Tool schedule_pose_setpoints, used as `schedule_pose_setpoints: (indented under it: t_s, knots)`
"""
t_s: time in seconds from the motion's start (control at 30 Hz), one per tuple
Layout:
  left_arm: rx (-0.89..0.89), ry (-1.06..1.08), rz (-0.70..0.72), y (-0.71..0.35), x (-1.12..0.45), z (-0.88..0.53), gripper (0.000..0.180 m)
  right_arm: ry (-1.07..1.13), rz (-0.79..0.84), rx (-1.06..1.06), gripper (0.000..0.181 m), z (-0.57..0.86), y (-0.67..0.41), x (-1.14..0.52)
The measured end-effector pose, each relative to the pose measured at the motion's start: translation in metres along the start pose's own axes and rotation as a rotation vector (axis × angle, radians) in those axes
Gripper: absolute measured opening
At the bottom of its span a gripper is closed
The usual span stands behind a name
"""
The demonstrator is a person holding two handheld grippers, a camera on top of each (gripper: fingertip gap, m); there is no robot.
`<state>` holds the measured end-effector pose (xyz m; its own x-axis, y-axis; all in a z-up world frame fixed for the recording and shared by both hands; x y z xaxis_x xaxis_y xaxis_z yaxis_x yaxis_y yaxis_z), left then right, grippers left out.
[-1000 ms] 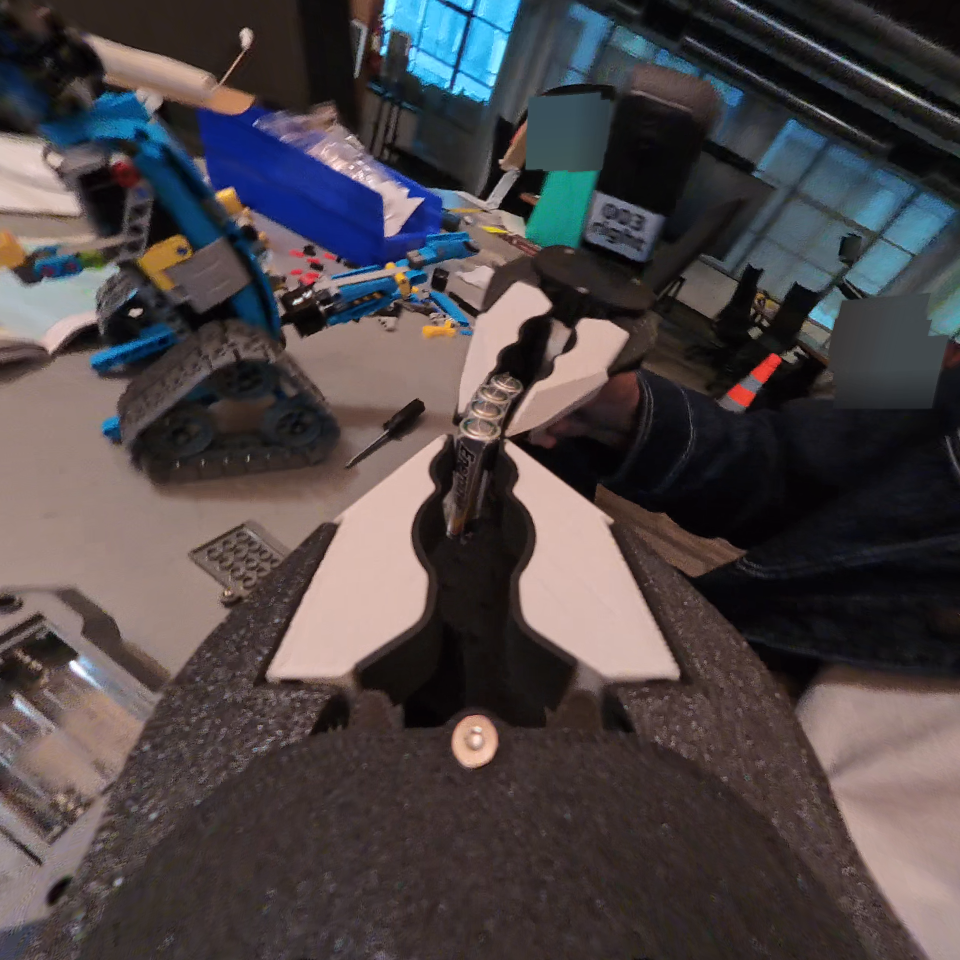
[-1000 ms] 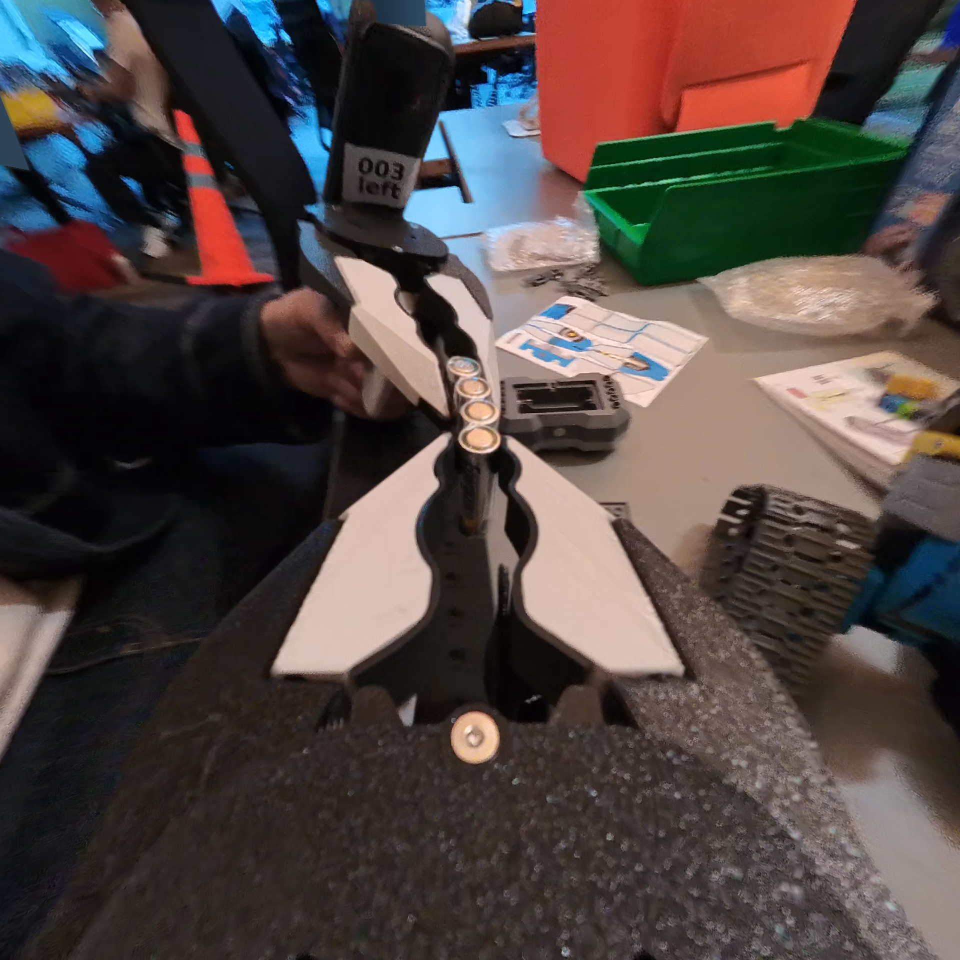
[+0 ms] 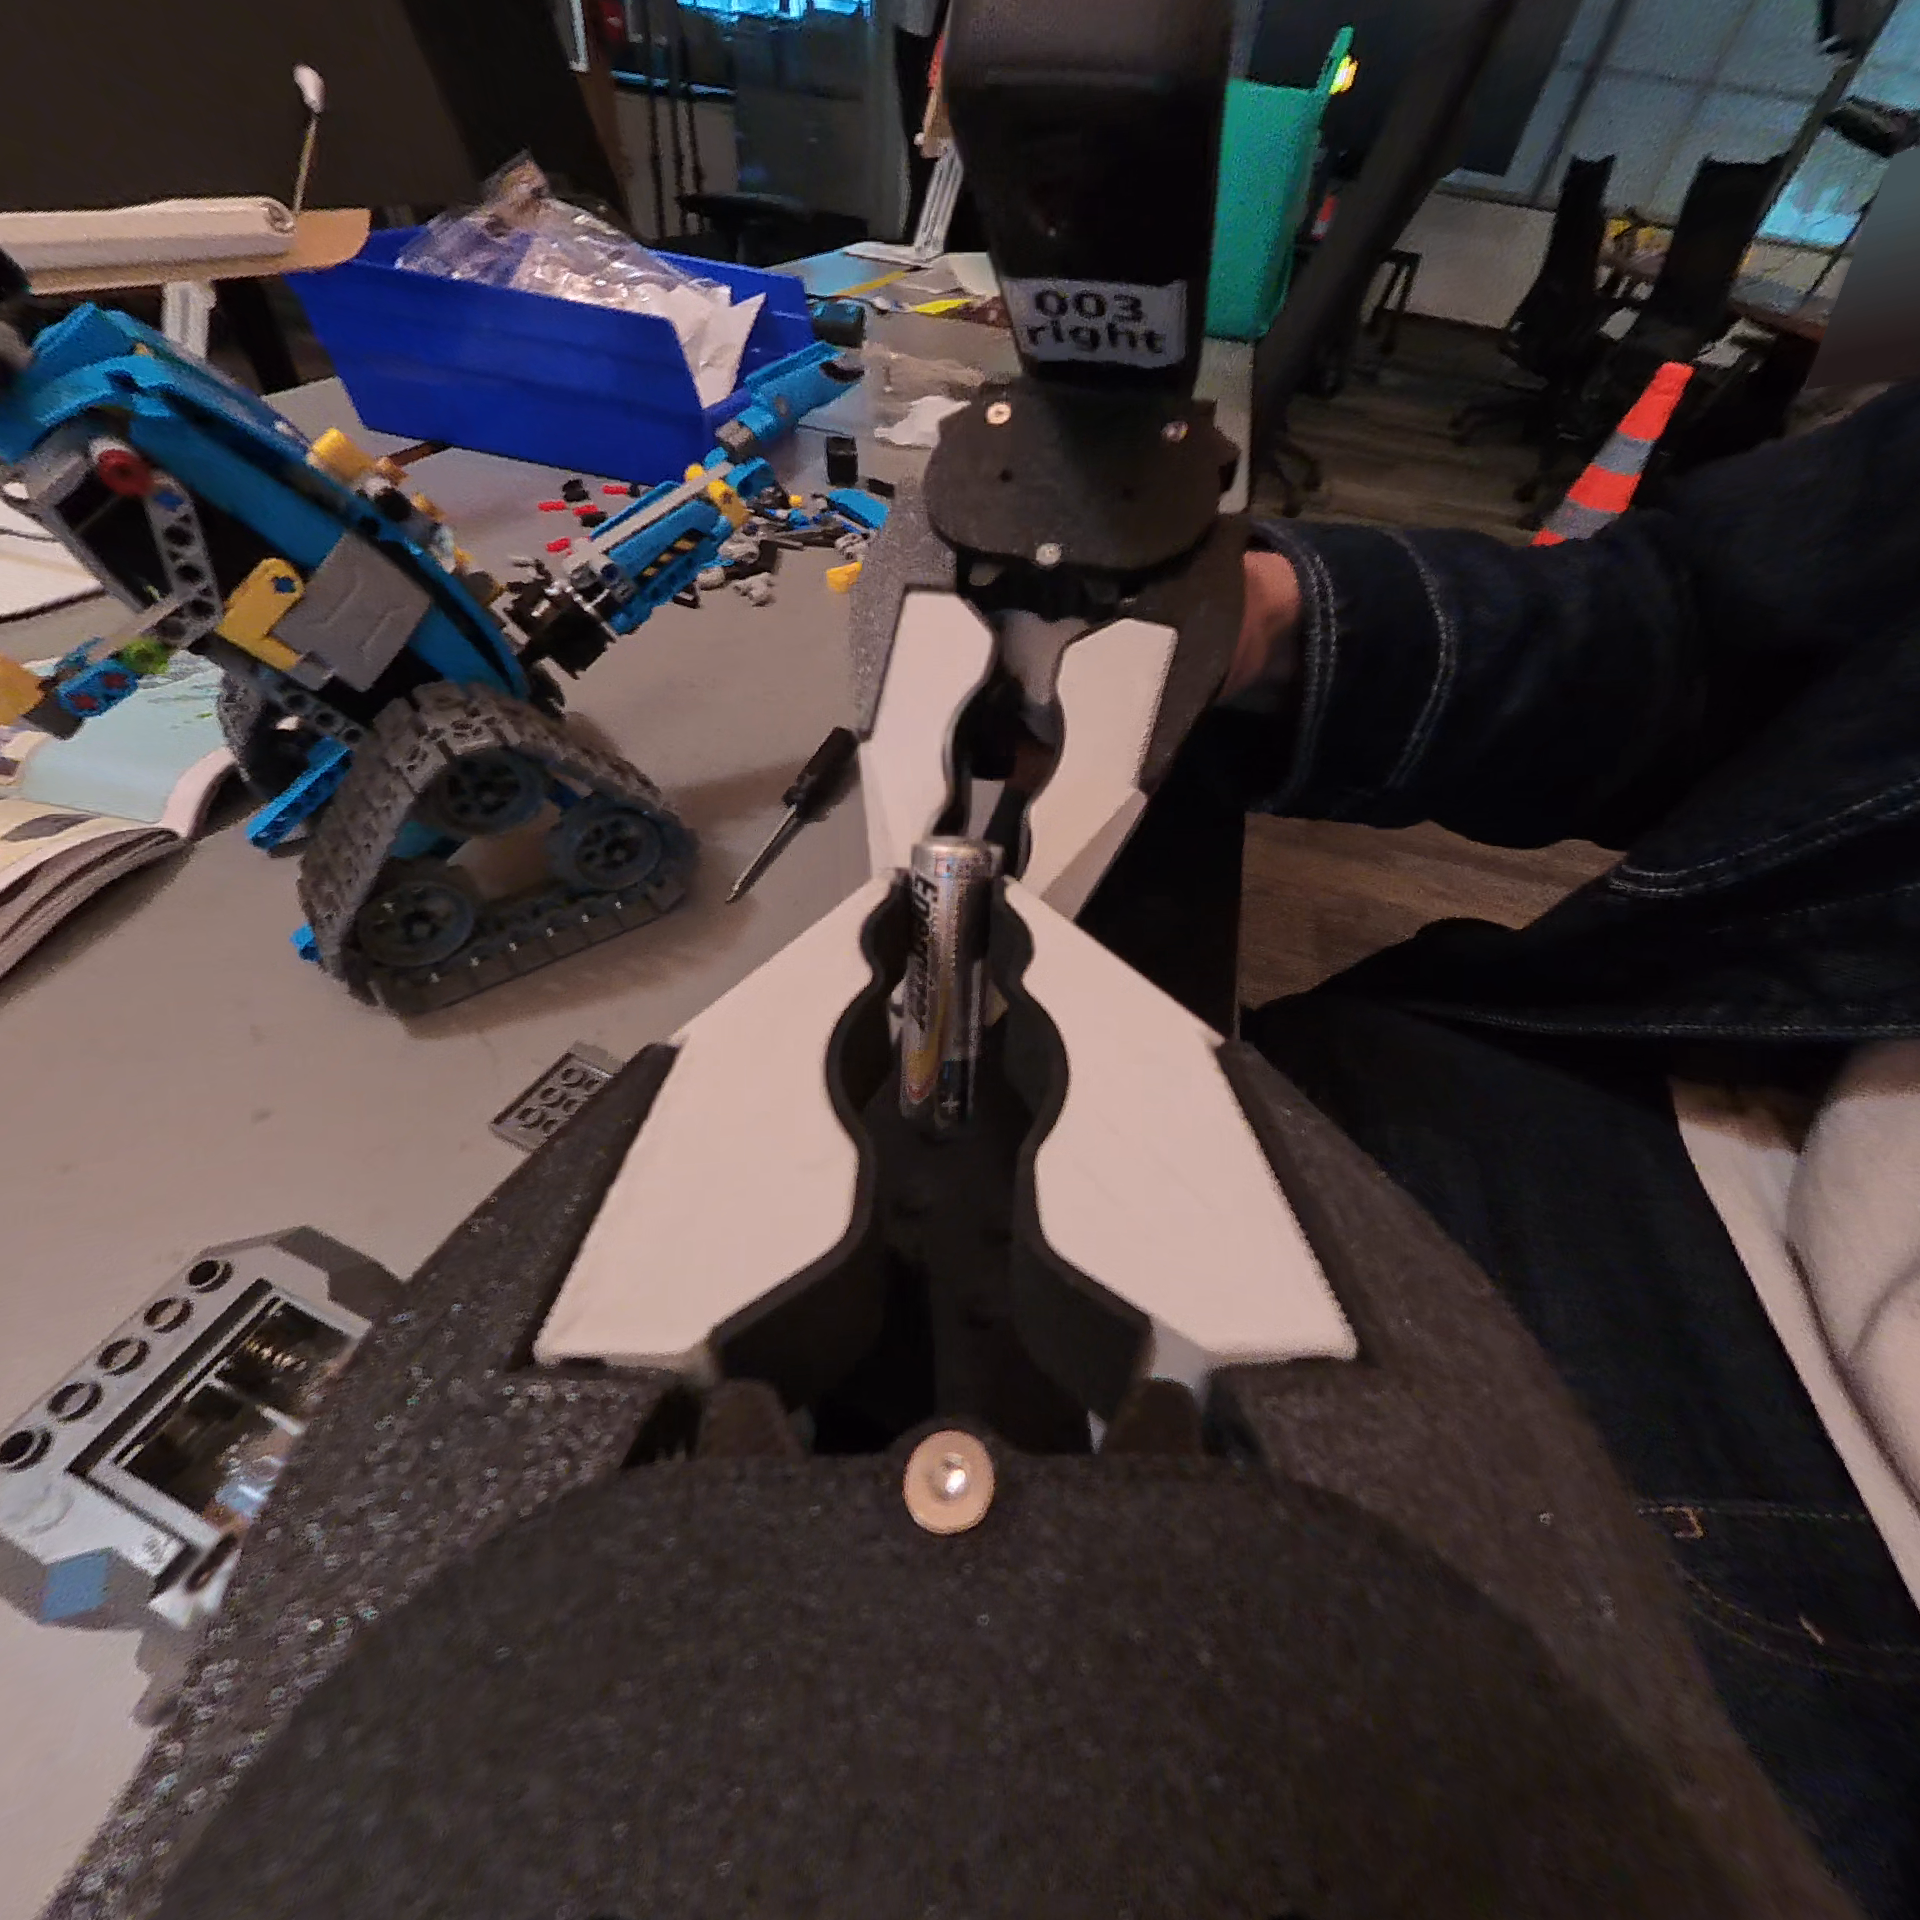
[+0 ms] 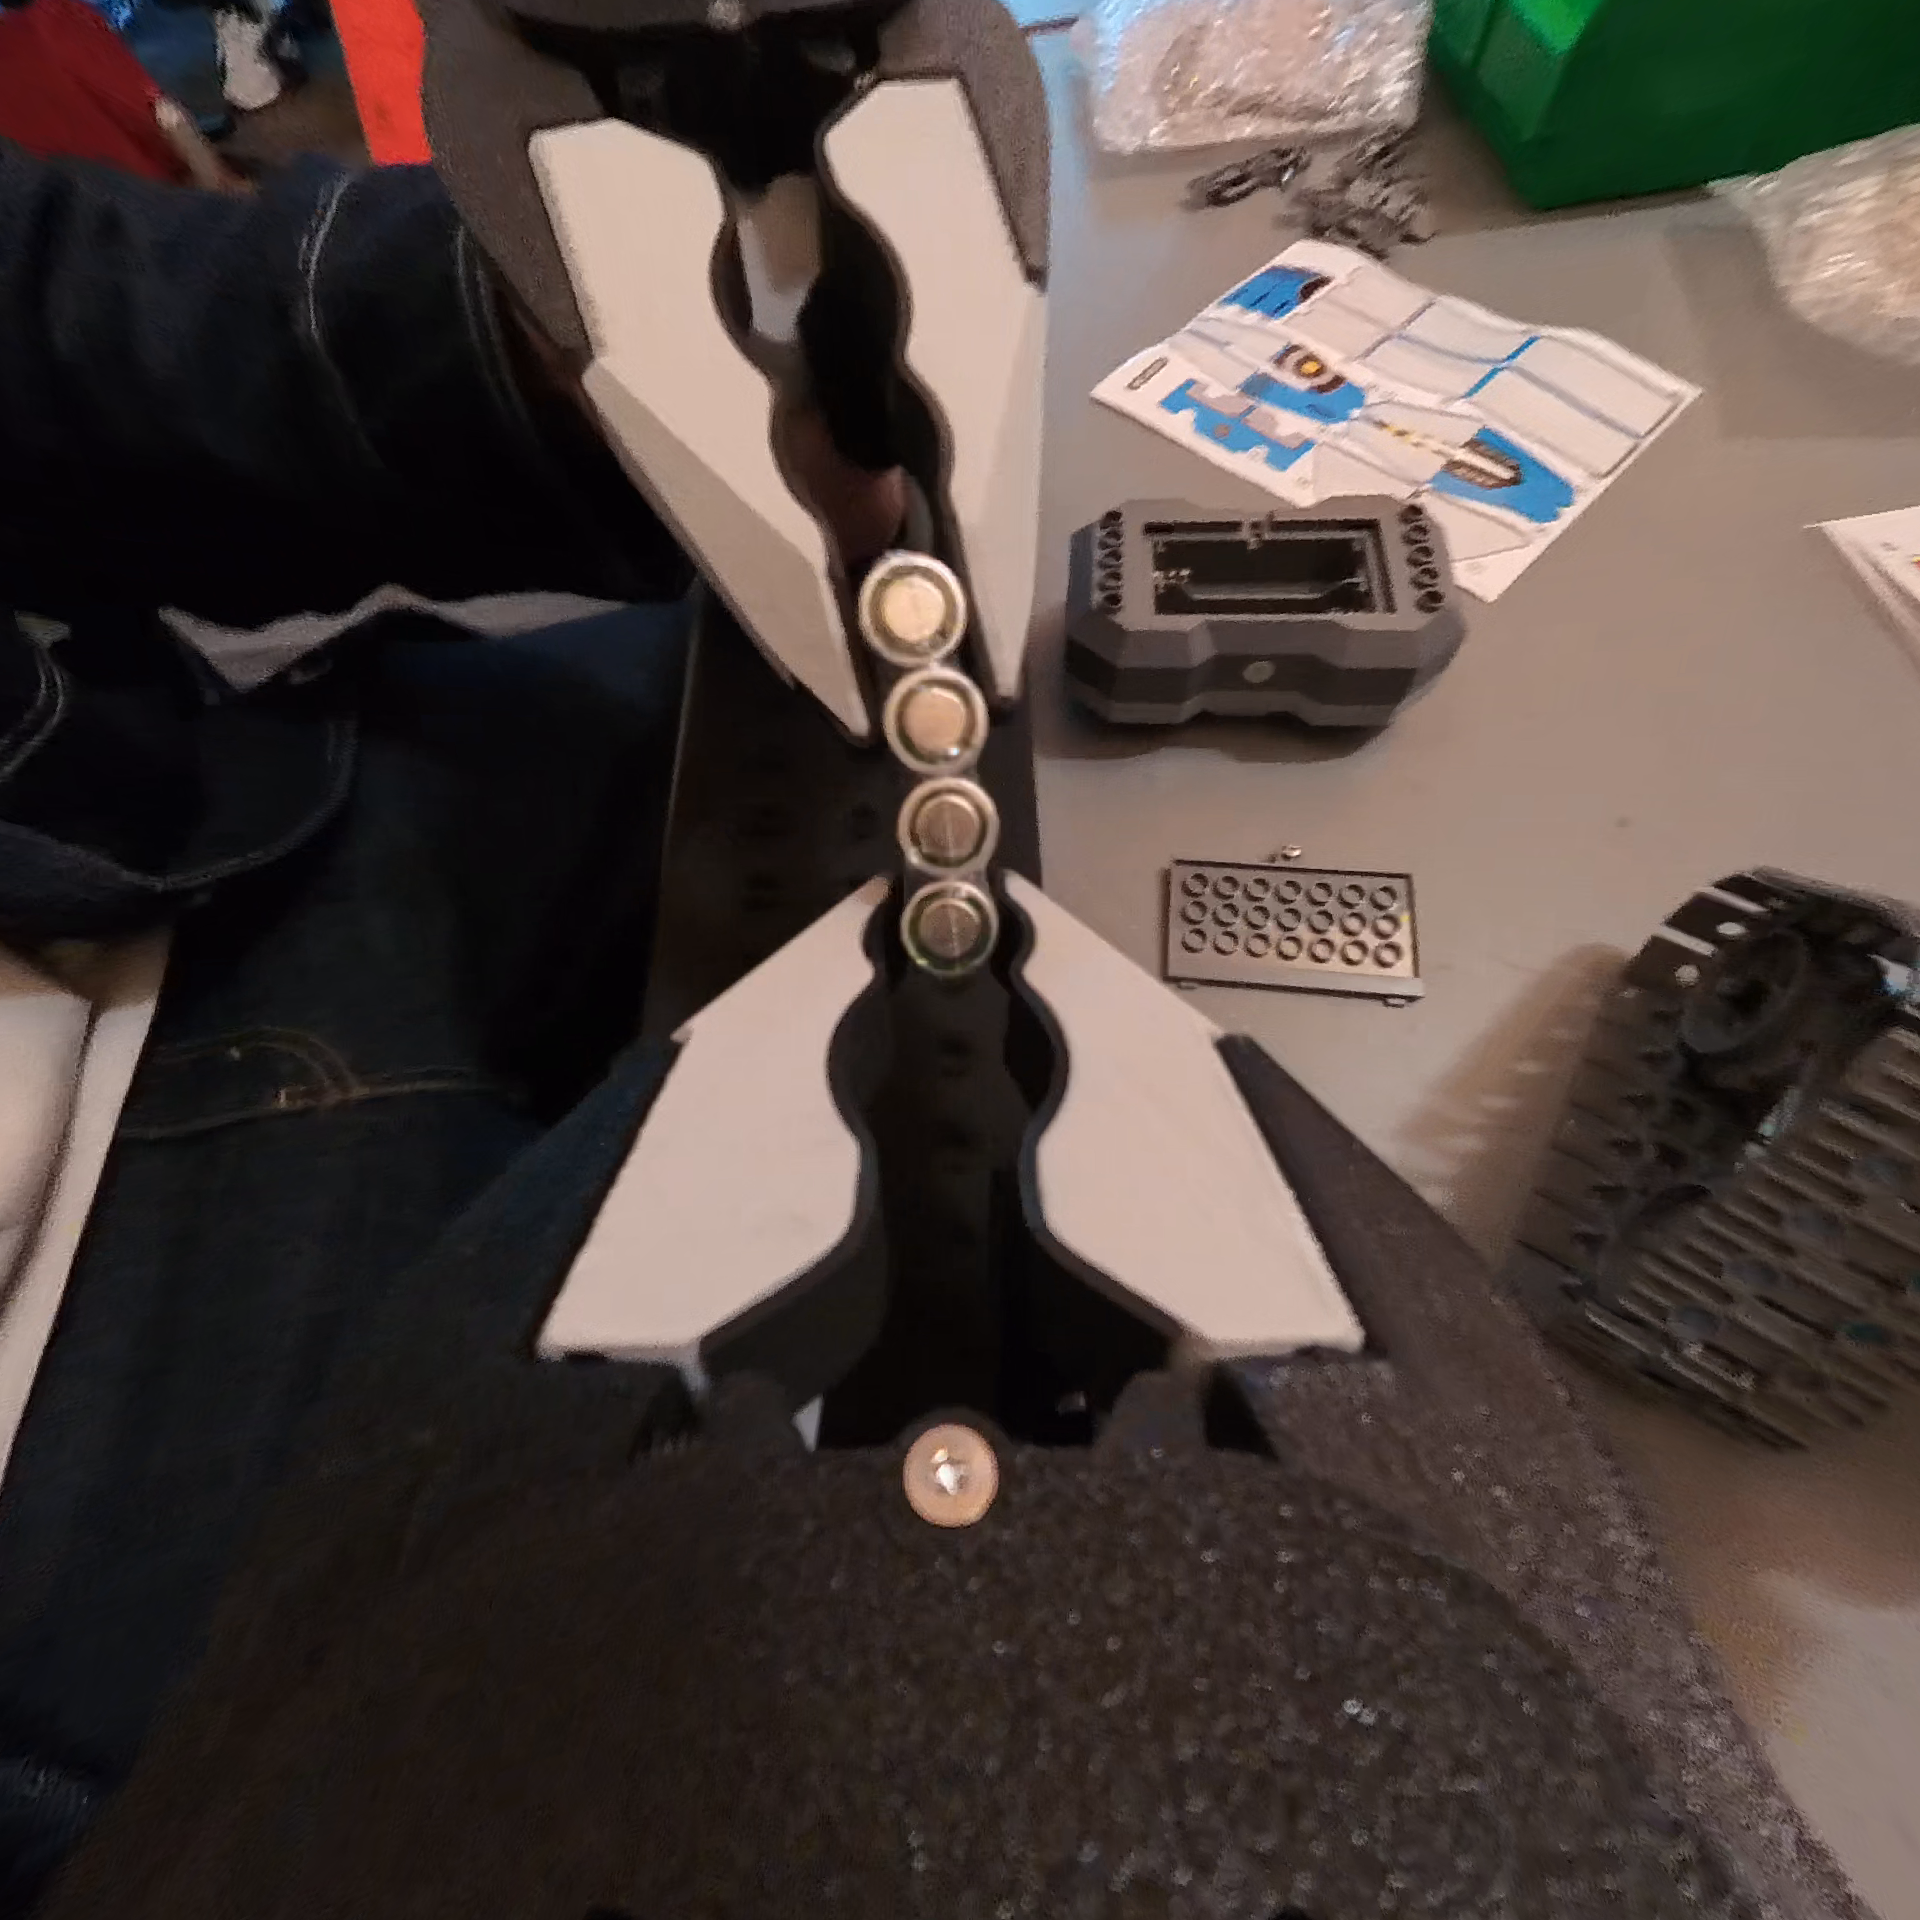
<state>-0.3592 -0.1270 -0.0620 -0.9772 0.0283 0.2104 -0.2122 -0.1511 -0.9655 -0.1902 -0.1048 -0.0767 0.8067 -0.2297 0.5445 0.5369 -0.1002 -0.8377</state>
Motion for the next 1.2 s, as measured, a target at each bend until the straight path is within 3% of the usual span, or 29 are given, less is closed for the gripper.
schedule_pose_setpoints:
  t_s: [0.1,0.2,0.23,0.27,0.3,0.33,0.43,0.63,1.1,1.2]
  knots:
    - [-0.037,-0.015,-0.082,0.002,0.0,0.001,0.012,0.031,-0.057,0.099,0.013,-0.001,-0.003,-0.003]
    - [-0.09,-0.076,-0.232,0.0,-0.007,0.002,0.044,0.093,-0.181,0.236,0.013,-0.006,-0.011,-0.002]
    - [-0.104,-0.077,-0.268,-0.001,-0.011,0.003,0.045,0.109,-0.214,0.274,0.013,-0.008,-0.014,-0.004]
    - [-0.118,-0.054,-0.302,-0.001,-0.016,0.004,0.042,0.107,-0.235,0.297,0.013,-0.011,-0.017,-0.006]
    - [-0.133,-0.035,-0.328,0.0,-0.019,0.005,0.024,0.108,-0.25,0.322,0.012,-0.013,-0.02,-0.007]
    - [-0.142,-0.04,-0.332,0.0,-0.019,0.005,0.023,0.127,-0.274,0.36,0.013,-0.013,-0.021,-0.007]
    - [-0.058,-0.013,-0.244,-0.003,-0.016,0.001,0.012,0.139,-0.241,0.417,0.014,-0.013,-0.023,-0.001]
    - [0.343,0.087,-0.003,0.004,-0.014,-0.021,0.014,0.373,-0.15,0.621,0.013,-0.018,-0.016,0.003]
    - [0.528,0.158,0.167,0.007,-0.015,-0.03,0.008,0.832,-0.056,0.971,0.013,-0.035,0.001,0.0]
    - [0.396,0.112,0.094,0.005,-0.016,-0.023,0.01,0.784,-0.033,0.935,0.014,-0.035,0.002,0.002]
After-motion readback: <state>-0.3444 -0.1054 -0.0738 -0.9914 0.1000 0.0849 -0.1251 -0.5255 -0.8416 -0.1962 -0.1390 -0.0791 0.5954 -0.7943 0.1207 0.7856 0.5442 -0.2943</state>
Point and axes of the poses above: each gripper's, where its closed fingertips meet, x back along the fingers, y out of its underside, z = x × y across the jaws, the point moved 10 cm from there along x, back along the fingers, and after that the axes turned 14 degrees about y, right-handed, at the moved point
